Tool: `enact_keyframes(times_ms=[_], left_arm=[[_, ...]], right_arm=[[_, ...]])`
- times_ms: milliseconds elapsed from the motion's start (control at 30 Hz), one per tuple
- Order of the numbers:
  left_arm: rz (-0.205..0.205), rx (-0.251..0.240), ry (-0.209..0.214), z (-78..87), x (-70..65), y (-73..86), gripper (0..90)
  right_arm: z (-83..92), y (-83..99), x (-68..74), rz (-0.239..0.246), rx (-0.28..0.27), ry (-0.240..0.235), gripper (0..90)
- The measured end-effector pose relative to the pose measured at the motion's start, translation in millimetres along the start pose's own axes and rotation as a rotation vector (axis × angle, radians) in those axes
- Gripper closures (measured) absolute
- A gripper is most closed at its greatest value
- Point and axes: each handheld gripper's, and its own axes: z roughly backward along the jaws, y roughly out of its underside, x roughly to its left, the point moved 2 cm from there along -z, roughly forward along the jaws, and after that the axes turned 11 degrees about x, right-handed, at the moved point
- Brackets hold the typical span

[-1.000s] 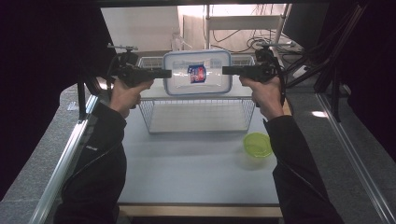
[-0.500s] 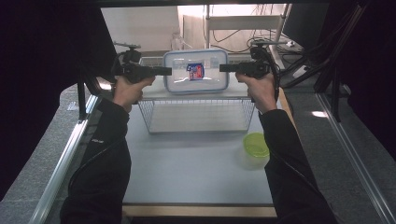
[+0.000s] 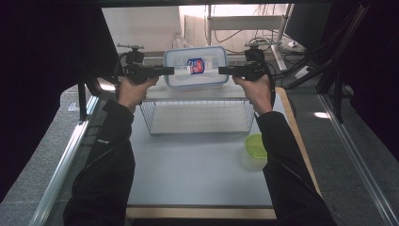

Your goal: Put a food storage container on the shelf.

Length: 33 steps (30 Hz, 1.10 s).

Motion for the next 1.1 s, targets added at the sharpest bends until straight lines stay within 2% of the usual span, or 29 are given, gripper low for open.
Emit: enact_keyframes(times_ms=[67,100,133,167,200,267,333,367,400,433,467,500,533,567,633,667,733,800,833,933,1000,1100], left_arm=[[0.0,0.002,-0.017,-0.7,0.6,-1.9,39.4],[-0.002,0.001,-0.044,-0.9,0.3,-3.1,38.0],[-0.016,-0.003,-0.087,-1.4,-1.3,-4.6,38.5],[-0.034,0.015,-0.131,-2.3,-2.3,-5.8,41.1],[-0.047,0.027,-0.14,-4.6,-3.7,-6.7,41.1],[-0.069,0.019,-0.183,-7.6,-6.1,-8.6,38.7],[-0.093,0.017,-0.214,-7.6,-9.4,-9.2,38.5],[-0.107,0.016,-0.219,-5.8,-11.0,-8.3,40.5],[-0.113,0.003,-0.206,-3.5,-12.3,-6.5,41.8],[-0.117,-0.007,-0.189,-0.3,-13.7,-4.0,44.4],[-0.122,-0.012,-0.178,2.8,-15.5,-0.4,44.4],[-0.132,-0.02,-0.171,4.9,-17.7,4.1,46.2],[-0.147,-0.016,-0.174,7.3,-19.4,9.2,50.6],[-0.151,-0.013,-0.183,9.2,-20.7,14.8,50.6],[-0.157,-0.013,-0.171,11.6,-20.8,25.8,56.0],[-0.159,-0.006,-0.167,10.8,-20.2,30.5,59.1],[-0.15,0.016,-0.171,4.8,-18.0,36.3,65.3],[-0.137,0.036,-0.176,-1.9,-15.7,36.9,69.5],[-0.137,0.05,-0.195,-5.8,-14.4,36.3,70.3],[-0.142,0.06,-0.185,-11.8,-15.0,34.3,67.6],[-0.148,0.057,-0.202,-12.9,-16.6,33.7,67.6],[-0.141,0.052,-0.195,-12.1,-17.2,36.2,67.5]], right_arm=[[0.2,0.2,-1.0,-0.003,-0.005,0.005,52.4],[0.4,0.4,-0.7,0.003,-0.002,0.019,53.3],[0.0,0.6,-0.6,0.008,-0.003,0.029,53.2],[0.5,0.5,-0.9,0.007,-0.01,0.029,54.8],[0.5,0.5,-0.9,0.007,-0.01,0.029,54.8],[1.0,0.3,-0.1,0.015,-0.014,0.015,57.7],[0.8,0.8,2.8,0.04,-0.018,0.039,58.3],[1.4,1.2,4.3,0.057,-0.02,0.048,59.6],[2.5,1.9,5.8,0.075,-0.022,0.054,60.7],[6.6,4.5,9.1,0.113,-0.031,0.075,65.6],[6.6,4.5,9.1,0.113,-0.031,0.075,65.6],[9.6,6.6,11.0,0.122,-0.038,0.08,69.3],[14.2,12.4,15.7,0.125,-0.043,0.081,78.7],[14.2,12.4,15.7,0.125,-0.043,0.081,78.7],[15.4,21.0,21.6,0.138,-0.038,0.105,86.2],[13.8,25.8,24.4,0.147,-0.028,0.091,88.0],[6.1,33.6,28.8,0.175,0.006,0.082,89.4],[-4.2,37.0,30.8,0.19,0.033,0.102,89.7],[-8.6,37.4,30.5,0.188,0.038,0.103,89.7],[-17.4,37.0,27.2,0.178,0.045,0.112,89.8],[-19.7,36.9,24.2,0.168,0.044,0.09,89.9],[-20.0,37.5,23.3,0.167,0.041,0.078,89.8]])
